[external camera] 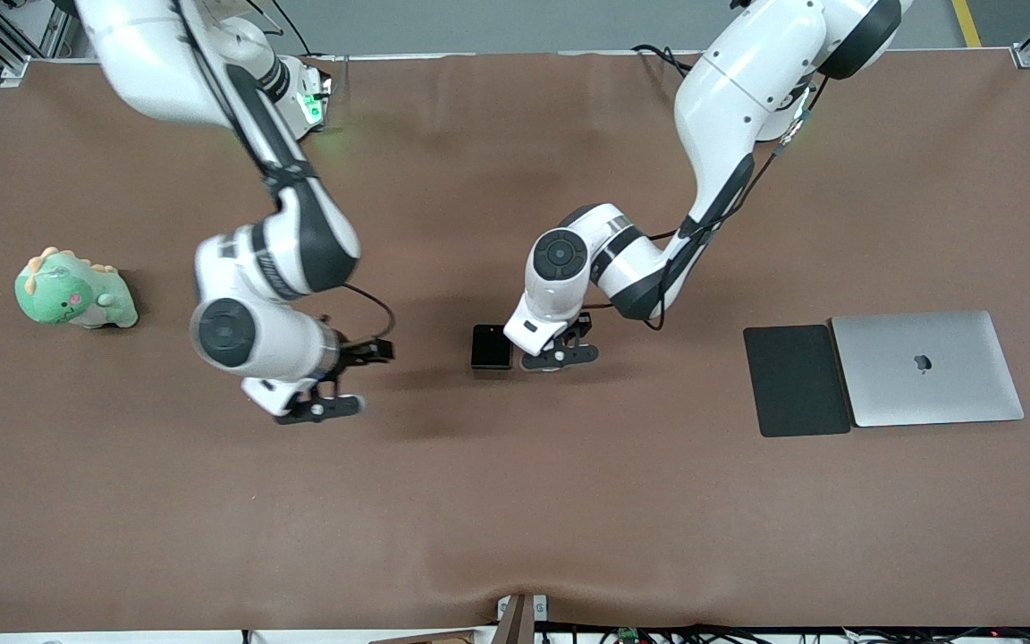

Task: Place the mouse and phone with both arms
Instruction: 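Carry the mouse toward the mouse pad while the right gripper grasps the phone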

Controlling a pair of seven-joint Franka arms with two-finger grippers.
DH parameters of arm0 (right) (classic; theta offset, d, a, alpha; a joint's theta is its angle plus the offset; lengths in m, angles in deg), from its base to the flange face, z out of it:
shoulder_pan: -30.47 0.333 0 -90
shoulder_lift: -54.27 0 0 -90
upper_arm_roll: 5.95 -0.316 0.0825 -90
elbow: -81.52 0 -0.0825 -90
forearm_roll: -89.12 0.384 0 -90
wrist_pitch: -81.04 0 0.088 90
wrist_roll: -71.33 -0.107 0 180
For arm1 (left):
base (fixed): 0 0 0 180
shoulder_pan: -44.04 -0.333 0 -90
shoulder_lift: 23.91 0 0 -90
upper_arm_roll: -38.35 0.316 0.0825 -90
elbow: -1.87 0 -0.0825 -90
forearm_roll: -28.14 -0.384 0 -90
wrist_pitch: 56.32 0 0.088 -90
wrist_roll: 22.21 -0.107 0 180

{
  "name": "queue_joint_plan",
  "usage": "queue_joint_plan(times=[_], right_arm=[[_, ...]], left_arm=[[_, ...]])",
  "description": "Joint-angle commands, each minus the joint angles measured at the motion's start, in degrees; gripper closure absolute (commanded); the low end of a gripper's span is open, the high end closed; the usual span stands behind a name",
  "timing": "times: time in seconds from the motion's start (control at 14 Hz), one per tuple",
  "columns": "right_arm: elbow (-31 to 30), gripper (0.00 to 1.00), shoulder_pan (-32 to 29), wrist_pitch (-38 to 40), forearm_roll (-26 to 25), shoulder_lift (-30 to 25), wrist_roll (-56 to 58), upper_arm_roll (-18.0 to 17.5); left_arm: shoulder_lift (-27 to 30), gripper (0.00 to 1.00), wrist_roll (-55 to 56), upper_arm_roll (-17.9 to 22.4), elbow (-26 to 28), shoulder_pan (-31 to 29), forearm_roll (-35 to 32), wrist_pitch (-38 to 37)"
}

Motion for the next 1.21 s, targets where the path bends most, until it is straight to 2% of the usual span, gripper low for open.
queue_joint_plan(times=[0.0,0.14,0.36,0.57,0.86,1.14], right_arm=[[2.67,0.00,3.33,-0.53,0.31,2.65,-4.23,0.71],[4.77,0.00,5.53,-2.37,0.31,5.37,-6.42,0.80],[8.55,0.00,8.87,-3.26,-0.13,9.33,-10.83,0.89],[8.39,0.00,10.89,-9.75,-0.22,11.53,-10.83,0.80],[8.47,0.00,13.45,-12.75,-0.40,13.73,-13.55,0.89],[8.21,0.00,14.68,-15.74,-0.66,14.79,-16.02,0.89]], left_arm=[[5.11,0.58,-3.10,-0.11,1.63,-2.85,-1.42,-3.33],[7.83,0.58,-7.50,-0.28,2.24,-6.01,-1.16,-5.35],[12.22,0.58,-15.92,-0.55,6.45,-11.98,-0.81,-6.24],[15.57,0.58,-27.61,-1.25,10.84,-19.62,-0.63,-6.24],[16.11,0.57,-33.61,-3.27,14.63,-28.69,-0.81,-6.33],[15.58,0.57,-35.03,-3.18,16.31,-32.83,-1.25,-5.80]])
